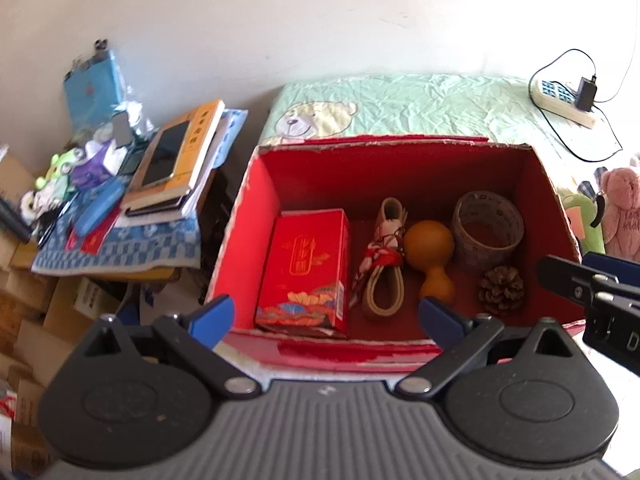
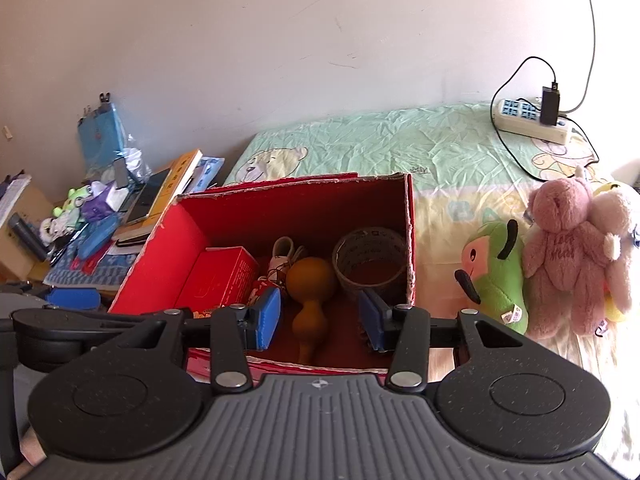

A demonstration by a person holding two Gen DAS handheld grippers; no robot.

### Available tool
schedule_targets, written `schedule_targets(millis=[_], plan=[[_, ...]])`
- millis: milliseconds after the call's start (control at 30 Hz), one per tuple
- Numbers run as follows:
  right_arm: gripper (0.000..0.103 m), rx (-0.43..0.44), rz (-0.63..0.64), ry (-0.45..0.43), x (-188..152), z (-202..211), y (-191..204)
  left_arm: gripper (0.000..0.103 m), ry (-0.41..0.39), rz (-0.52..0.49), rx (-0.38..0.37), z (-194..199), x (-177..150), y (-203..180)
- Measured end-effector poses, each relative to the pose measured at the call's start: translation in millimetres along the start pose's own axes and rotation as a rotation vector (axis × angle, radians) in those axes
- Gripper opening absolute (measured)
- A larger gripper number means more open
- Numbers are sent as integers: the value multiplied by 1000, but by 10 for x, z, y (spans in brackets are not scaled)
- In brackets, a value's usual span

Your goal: Organize objects

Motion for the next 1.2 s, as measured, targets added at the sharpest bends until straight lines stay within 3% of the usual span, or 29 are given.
schedule_targets(millis=[400,700,1067,1200], plan=[[53,-134,-80,-45,-166,11,171,99,-7,-79,-117,-101,-60,73],[53,-179,-104,-40,-359,95,285,99,14,-102,-131,-83,-271,153],[53,-177,-70,55,-514,-55,304,99,120,-107,-103,-357,-502,149],[54,-181,-71,88,-545,-116,269,99,126,-113,-88,-391,-525,94]])
Point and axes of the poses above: each gripper's, at about its wrist camera, not at the fingertips, and z roughly against the way its jaws point, y to its left, x to its top, the point moved 7 cm from there along -z, roughly the way its jaws point, and after that the axes turned 12 degrees about x, right-handed, at the moved point
